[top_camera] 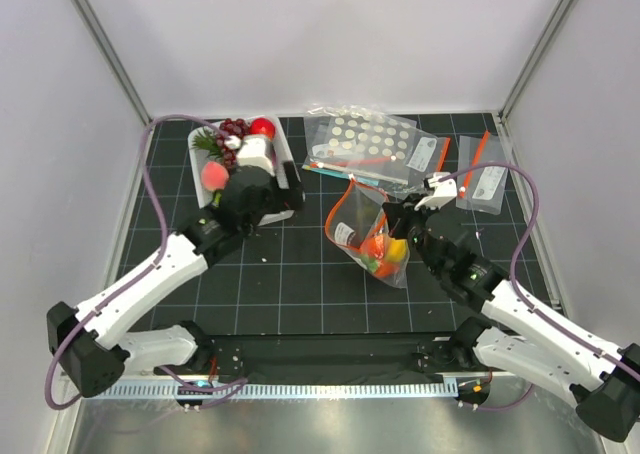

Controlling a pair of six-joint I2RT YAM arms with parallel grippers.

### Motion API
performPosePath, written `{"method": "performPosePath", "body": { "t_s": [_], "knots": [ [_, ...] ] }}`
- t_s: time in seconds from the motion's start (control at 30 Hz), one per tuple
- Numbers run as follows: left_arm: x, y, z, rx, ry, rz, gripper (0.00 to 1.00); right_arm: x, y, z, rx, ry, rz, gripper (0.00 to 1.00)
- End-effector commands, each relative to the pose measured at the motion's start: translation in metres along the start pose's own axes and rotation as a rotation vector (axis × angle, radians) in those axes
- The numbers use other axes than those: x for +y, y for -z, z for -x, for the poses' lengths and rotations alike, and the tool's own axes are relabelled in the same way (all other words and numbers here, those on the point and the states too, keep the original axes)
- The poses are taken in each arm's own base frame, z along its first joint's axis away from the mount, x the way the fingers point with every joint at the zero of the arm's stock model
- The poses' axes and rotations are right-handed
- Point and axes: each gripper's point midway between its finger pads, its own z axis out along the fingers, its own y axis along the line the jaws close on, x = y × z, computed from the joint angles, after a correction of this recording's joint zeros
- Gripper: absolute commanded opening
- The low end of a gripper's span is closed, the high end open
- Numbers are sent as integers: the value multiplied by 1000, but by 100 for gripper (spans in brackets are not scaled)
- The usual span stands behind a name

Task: Place the food in the zip-top bag and seal the zipper
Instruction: Adjust the zipper food storage bag at the center of the board, then pick up the fake fruit from the bin.

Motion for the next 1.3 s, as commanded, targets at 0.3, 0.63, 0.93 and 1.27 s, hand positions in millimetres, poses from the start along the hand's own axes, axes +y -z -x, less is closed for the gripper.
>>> {"method": "performPosePath", "body": {
  "t_s": [0.3, 0.63, 0.93, 1.27],
  "knots": [
    [173, -44, -5, -11, 276, 538, 95, 12, 2, 27, -73, -49, 34, 1],
    [236, -81, -10, 40, 295, 761, 99, 14, 4, 28, -78, -58, 47, 1],
    [256, -126, -16, 92, 302, 757, 98, 13, 6, 29, -85, -62, 49, 1],
    [262, -134, -12, 102, 267, 774, 44, 14, 8, 32, -91, -67, 53, 1]
  ]
}}
